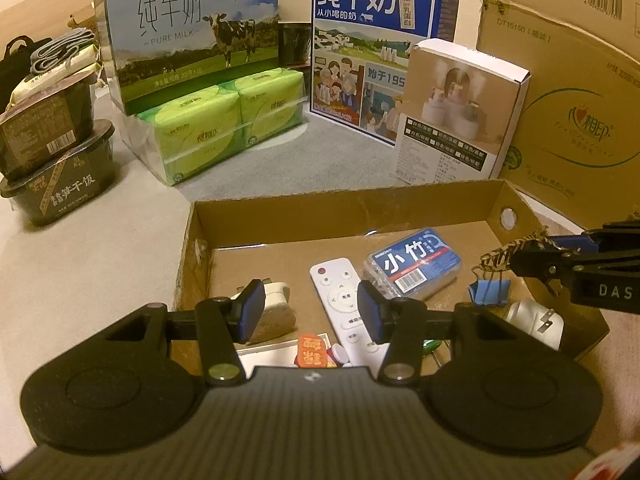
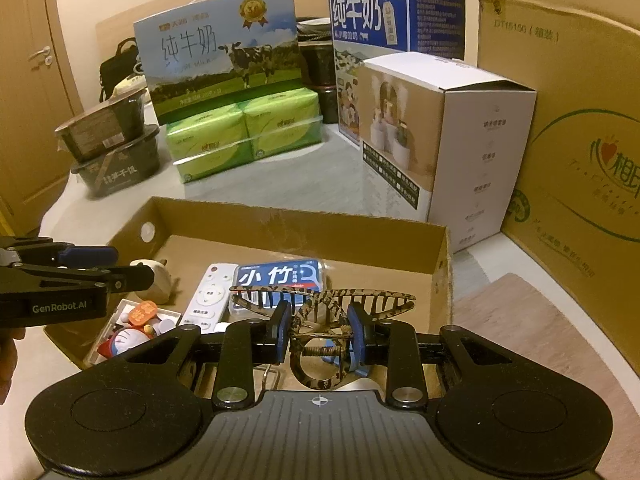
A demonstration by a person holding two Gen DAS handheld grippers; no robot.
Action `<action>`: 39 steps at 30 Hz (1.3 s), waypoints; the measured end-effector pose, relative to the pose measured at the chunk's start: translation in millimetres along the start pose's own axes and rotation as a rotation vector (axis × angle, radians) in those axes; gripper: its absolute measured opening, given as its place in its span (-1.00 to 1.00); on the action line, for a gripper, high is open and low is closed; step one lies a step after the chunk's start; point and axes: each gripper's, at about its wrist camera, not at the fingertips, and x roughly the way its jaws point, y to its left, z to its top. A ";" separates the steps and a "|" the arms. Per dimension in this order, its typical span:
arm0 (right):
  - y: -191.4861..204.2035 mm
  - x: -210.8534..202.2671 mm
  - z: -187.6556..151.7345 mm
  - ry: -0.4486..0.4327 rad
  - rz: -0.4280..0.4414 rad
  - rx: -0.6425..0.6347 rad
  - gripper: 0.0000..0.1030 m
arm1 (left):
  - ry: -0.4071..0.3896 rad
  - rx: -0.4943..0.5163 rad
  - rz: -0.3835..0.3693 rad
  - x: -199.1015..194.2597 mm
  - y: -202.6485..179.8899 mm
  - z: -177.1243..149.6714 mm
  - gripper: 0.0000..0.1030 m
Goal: Organize rigid objects
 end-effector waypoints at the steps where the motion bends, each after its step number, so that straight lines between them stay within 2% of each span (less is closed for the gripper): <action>1: 0.2 1.1 0.0 0.001 0.000 0.001 -0.41 | 0.000 0.000 0.000 0.7 0.8 -0.6 -0.08; 8: 2.1 7.8 0.6 0.005 0.013 0.017 -0.40 | 0.002 -0.005 0.001 3.0 4.3 -2.7 -0.07; 11: 0.3 10.9 1.5 -0.008 0.051 0.043 -0.40 | 0.003 -0.001 0.004 3.2 5.1 -3.0 0.08; 13: -1.2 11.9 0.9 -0.021 0.083 0.043 -0.24 | -0.004 0.008 0.011 1.9 4.9 -3.3 0.28; 14: -1.0 11.5 0.8 -0.021 0.072 0.037 -0.04 | -0.009 0.008 0.015 0.8 5.2 -3.5 0.44; 15: -1.2 10.3 0.8 -0.026 0.064 0.037 0.08 | -0.014 0.005 0.016 0.1 5.9 -3.9 0.50; 27: -15.2 -7.0 -4.9 -0.003 0.007 0.094 0.18 | -0.026 -0.022 0.019 -16.6 5.3 -7.1 0.91; 31: -13.6 -18.1 -6.9 -0.001 -0.003 0.094 0.25 | -0.033 -0.026 0.024 -28.4 4.2 -9.3 0.95; 34: -11.3 -28.4 -9.5 -0.003 -0.022 0.100 0.41 | -0.040 -0.032 0.028 -40.0 3.0 -12.0 0.99; 36: -9.4 -35.5 -11.9 -0.005 -0.025 0.105 0.59 | -0.042 -0.036 0.024 -47.5 2.0 -14.1 0.99; 39: -4.5 -46.5 -15.1 -0.004 -0.029 0.105 0.62 | -0.036 -0.036 0.023 -58.6 -0.6 -17.4 0.99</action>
